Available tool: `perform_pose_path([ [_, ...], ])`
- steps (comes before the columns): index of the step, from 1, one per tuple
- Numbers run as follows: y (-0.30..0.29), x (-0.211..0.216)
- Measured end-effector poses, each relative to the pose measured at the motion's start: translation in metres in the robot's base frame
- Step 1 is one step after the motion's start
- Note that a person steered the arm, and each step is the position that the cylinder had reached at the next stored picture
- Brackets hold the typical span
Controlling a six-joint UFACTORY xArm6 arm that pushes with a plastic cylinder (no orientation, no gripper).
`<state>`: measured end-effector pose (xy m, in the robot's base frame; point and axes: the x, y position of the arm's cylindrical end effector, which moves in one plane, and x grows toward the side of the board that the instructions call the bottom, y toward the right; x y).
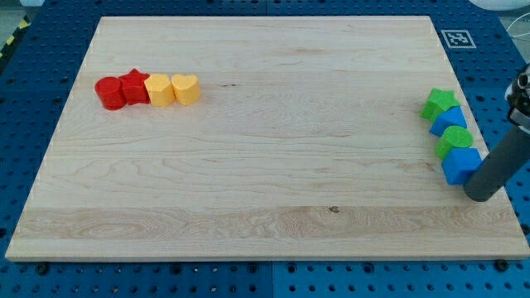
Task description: Slide the line of blocks right and down a bit
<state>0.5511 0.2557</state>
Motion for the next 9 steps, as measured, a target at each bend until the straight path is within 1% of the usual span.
perform_pose_path([
  [2, -0.009, 0.005],
  [3, -0.036, 0.010],
  [4, -0.087, -0.011],
  [7, -0.274, -0.048],
  [8, -0.338, -0.072],
  [9, -0.396, -0.075],
])
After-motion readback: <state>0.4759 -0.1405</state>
